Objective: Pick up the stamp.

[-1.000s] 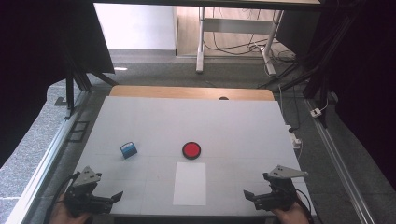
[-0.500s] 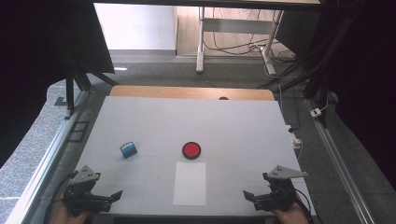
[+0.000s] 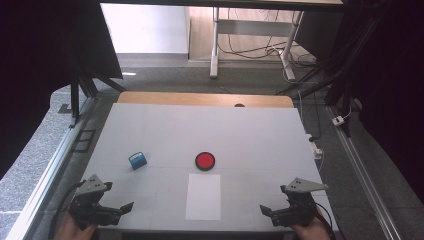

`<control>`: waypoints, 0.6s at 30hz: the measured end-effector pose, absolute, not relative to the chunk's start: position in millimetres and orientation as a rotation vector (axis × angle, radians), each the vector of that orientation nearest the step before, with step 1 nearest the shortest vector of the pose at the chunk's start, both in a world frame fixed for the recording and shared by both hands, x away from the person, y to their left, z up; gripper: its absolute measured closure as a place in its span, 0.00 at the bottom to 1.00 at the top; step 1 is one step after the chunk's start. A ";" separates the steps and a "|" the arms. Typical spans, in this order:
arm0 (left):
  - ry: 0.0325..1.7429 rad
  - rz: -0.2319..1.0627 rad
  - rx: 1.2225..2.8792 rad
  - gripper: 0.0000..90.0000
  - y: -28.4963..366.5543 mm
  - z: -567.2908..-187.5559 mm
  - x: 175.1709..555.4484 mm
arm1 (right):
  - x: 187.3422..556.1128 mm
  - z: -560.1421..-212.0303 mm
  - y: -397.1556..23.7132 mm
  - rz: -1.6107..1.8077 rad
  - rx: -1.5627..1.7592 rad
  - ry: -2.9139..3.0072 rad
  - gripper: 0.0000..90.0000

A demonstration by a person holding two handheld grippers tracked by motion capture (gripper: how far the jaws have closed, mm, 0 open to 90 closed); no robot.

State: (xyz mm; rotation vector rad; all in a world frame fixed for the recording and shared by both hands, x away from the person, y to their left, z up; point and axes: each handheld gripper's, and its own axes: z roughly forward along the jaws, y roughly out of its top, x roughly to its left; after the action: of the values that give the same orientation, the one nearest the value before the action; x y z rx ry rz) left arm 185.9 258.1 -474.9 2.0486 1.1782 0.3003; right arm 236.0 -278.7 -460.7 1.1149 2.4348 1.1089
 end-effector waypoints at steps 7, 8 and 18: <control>1.171 0.271 1.965 0.00 266.3 -473.1 195.7 | 236.0 -460.8 -278.0 1.107 1.110 2.440 0.01; 1.176 0.275 1.971 0.00 266.7 -473.4 196.8 | 236.0 -460.9 -278.0 1.106 1.109 2.441 0.01; 1.206 0.317 1.981 0.00 266.0 -477.3 212.0 | 236.1 -461.0 -277.6 1.102 1.107 2.439 0.01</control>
State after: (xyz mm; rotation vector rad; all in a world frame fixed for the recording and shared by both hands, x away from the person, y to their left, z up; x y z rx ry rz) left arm 212.0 266.0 -477.3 1.9807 1.2061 0.3170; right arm 236.1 -277.6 -461.0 1.1074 2.4394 1.1022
